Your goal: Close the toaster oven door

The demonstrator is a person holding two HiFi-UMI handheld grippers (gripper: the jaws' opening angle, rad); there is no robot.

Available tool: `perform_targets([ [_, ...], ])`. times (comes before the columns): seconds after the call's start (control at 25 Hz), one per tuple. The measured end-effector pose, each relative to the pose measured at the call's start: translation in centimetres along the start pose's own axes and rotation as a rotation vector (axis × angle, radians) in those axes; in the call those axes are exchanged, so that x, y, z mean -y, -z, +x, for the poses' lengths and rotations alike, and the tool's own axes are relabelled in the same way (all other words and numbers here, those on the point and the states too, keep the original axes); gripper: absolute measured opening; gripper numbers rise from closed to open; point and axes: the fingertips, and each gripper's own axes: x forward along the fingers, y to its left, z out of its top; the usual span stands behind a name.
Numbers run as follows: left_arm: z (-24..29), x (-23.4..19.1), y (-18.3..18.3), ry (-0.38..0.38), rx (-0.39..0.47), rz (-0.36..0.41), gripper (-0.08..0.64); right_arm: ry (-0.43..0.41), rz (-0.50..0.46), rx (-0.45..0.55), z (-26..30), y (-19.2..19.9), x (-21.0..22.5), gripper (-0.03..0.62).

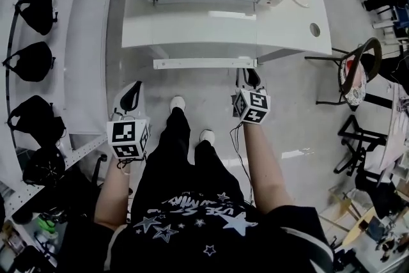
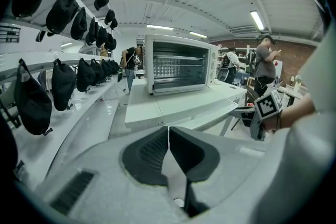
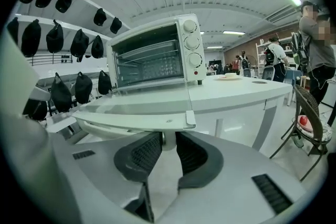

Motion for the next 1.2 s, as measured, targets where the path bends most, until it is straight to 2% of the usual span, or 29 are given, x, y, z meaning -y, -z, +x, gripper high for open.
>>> perform_targets([
  [0.28,-0.8,0.3,-1.9,-0.018,0.048,-0.001,0.023,-0.016,0.016,0.047,-2.0,-2.7,-0.3,0.081],
  [0.64,-2.8,0.5,-3.6,-0.043,0.109,-0.021,0.023,-0.061,0.033,0.129,-4.7,-8.2,-1.0,0.081],
  [1.2,-3.5,0.4,-6.8,-0.043,0.185,-0.031,0.023,-0.054,0.072,0.238,-5.6,-17.2,-1.4,0.080],
])
